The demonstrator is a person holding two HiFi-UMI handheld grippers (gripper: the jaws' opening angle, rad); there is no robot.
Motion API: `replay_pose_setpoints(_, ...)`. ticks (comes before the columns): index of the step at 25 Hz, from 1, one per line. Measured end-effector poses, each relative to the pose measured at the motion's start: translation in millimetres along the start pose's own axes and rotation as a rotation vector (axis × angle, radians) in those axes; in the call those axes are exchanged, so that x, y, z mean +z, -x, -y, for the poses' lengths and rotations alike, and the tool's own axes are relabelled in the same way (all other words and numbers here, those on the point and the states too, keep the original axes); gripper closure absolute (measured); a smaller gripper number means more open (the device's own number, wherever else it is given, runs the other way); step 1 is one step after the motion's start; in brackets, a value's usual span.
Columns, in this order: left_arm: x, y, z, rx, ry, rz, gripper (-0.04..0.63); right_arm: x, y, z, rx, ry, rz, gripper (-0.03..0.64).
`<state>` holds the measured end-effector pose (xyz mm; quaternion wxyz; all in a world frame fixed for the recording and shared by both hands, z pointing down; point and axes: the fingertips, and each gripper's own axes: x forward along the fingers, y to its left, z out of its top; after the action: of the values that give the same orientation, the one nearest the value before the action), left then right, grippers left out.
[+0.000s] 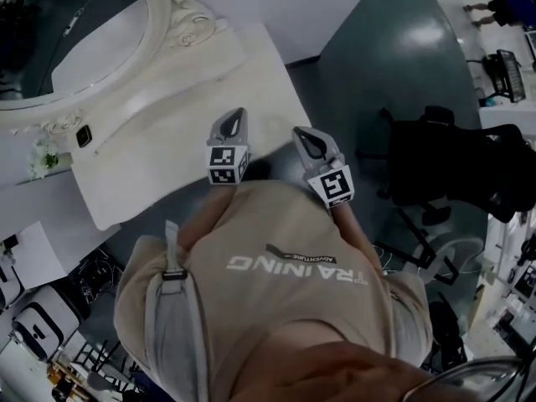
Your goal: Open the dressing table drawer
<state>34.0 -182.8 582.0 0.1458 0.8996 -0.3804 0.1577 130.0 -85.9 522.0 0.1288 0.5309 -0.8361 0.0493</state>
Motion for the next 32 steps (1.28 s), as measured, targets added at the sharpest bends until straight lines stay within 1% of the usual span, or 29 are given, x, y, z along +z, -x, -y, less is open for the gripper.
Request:
replay_pose_setpoints(2,6,-14,-11,0.0,0.032,0.007,0.589,4,-17,12,-0.008,-0.002,-0.018,0.614)
replay_pose_setpoints(5,13,-30,-31,0.017,0.036,0.025,0.589,8,-45,24,-0.003,-0.001,-0.027,0.614)
replay_pose_setpoints(8,9,-41,-48,0.056,0.058,0.015,0.589,5,-69,30,0.034,0.006,-0.031,0.614)
replay_pose_setpoints(11,5,-42,-57,0.114,0.06,0.008,0.589,4,-88,32,0.115,0.029,-0.038,0.614)
replay_pose_setpoints(16,11,-50,-67,0.23,0.049,-0.009,0.588,10,-110,40,0.259,0.027,-0.014,0.614)
replay_pose_setpoints(19,4,-60,-68,0.305,0.086,-0.044,0.588,10,-110,50,0.344,0.051,-0.015,0.614)
replay_pose_setpoints(22,-15,-73,-71,0.355,0.146,-0.102,0.588,3,-116,62,0.408,0.063,-0.027,0.614)
replay_pose_setpoints(25,-25,-81,-82,0.421,0.167,-0.114,0.588,-8,-125,71,0.465,0.066,-0.047,0.614)
replay_pose_setpoints(27,-31,-85,-91,0.45,0.189,-0.118,0.588,-13,-129,73,0.492,0.062,-0.056,0.614)
replay_pose_setpoints(28,-35,-88,-95,0.458,0.203,-0.12,0.579,-15,-131,75,0.5,0.062,-0.058,0.614)
replay_pose_setpoints(29,-40,-92,-100,0.461,0.219,-0.126,0.523,-16,-133,76,0.504,0.063,-0.06,0.614)
replay_pose_setpoints(30,-45,-96,-104,0.461,0.233,-0.134,0.486,-18,-136,77,0.506,0.066,-0.063,0.614)
replay_pose_setpoints(32,-54,-101,-113,0.46,0.242,-0.149,0.485,-21,-141,78,0.499,0.068,-0.073,0.614)
